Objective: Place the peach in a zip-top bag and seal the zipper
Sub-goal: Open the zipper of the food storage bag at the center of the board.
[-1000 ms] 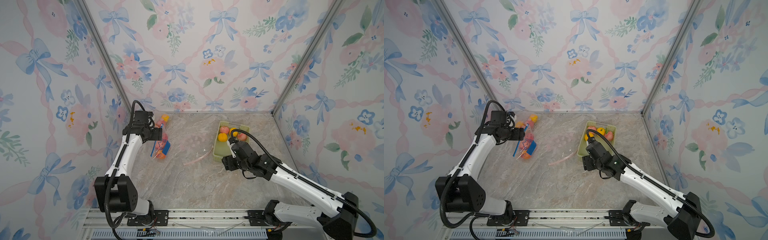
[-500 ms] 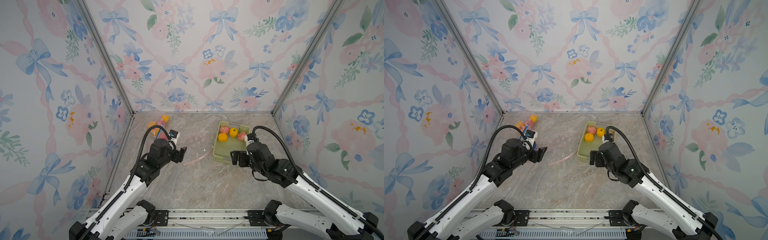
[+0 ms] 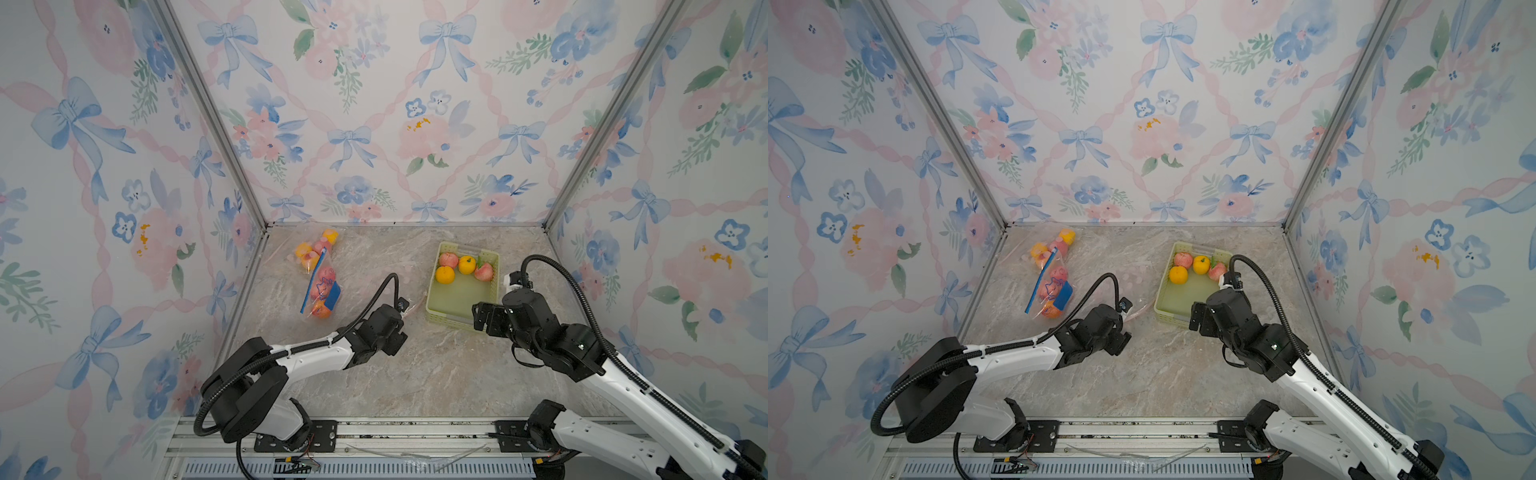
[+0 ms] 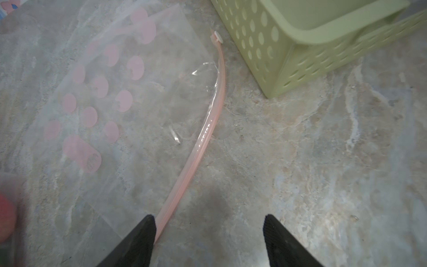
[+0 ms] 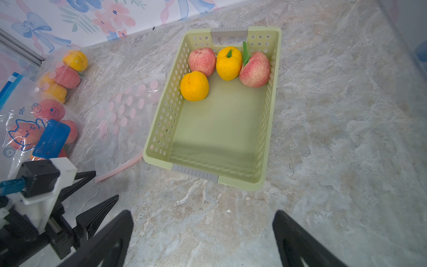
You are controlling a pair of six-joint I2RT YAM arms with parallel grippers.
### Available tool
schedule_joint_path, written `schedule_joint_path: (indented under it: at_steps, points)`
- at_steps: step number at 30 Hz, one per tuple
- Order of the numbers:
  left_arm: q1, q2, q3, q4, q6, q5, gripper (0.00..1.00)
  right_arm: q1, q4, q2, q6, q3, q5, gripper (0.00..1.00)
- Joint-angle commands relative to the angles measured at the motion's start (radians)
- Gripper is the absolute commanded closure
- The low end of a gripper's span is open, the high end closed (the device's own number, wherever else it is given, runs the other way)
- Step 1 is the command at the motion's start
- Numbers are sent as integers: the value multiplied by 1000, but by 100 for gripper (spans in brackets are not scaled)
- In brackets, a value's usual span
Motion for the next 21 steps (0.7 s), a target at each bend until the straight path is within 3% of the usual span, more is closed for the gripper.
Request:
schedule_joint_path:
  at_steps: [1, 14, 16, 18, 21]
  points:
    - [-2, 77, 62, 87, 39, -42, 25, -9, -24, 0, 17, -15, 22, 4]
    - [42, 378, 282, 110, 18, 21, 25, -10, -27, 12, 19, -19, 19, 4]
    - [43, 404, 302, 105, 21, 18, 36, -10, -26, 13, 19, -21, 19, 4]
    - [47, 427, 321, 94, 15, 8, 41, -10, -23, 17, 19, -23, 19, 4]
    - [60, 445, 336, 81, 6, 15, 63, -11, -11, 27, 15, -28, 16, 4]
